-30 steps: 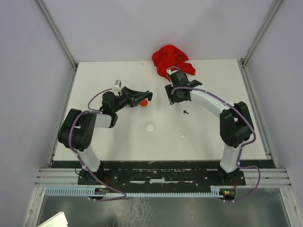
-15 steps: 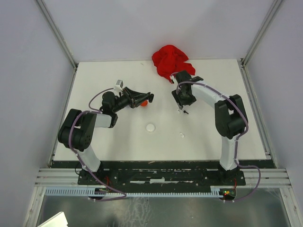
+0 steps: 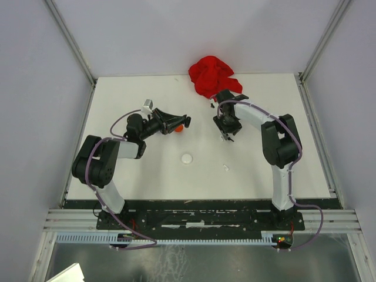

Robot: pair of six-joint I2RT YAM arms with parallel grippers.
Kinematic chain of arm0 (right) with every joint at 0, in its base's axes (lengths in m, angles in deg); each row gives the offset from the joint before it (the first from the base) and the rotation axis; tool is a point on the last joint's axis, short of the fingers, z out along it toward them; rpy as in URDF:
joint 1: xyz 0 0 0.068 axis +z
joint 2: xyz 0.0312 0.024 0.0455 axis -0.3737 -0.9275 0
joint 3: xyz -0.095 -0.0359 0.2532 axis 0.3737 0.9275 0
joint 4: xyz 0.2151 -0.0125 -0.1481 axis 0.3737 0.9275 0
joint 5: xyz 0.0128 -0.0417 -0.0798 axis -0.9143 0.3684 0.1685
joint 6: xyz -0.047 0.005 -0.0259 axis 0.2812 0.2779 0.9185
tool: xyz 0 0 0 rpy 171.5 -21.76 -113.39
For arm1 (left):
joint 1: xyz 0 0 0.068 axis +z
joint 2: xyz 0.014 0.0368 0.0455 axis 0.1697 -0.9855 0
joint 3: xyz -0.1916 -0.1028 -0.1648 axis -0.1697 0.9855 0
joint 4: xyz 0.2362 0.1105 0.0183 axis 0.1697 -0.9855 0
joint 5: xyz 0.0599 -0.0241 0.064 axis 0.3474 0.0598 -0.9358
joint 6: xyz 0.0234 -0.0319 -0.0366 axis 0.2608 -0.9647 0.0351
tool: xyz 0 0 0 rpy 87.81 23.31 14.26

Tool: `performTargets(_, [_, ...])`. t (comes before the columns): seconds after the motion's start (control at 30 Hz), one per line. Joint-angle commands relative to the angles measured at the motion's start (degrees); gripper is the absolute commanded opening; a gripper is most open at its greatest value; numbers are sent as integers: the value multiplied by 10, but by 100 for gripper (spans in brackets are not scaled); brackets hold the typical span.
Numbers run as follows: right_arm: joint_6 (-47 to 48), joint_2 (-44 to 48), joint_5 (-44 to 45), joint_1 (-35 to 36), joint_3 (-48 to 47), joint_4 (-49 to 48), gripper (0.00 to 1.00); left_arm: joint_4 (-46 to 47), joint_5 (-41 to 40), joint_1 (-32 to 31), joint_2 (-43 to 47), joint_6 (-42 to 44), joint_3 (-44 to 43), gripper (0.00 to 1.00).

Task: Insert the wireless bluetooth earbuds into the charging case
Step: Pick up the earbud from the center of the board.

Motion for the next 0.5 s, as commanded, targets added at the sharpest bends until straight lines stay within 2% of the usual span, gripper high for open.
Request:
performTargets(0.0, [8,-10,-9,-7,-27,12,53,12,15,-1,5,28,-12,3])
performTargets(0.47, [6,-37,-20,-11,-40,13,48,12,15,-1,0,28,-13,3])
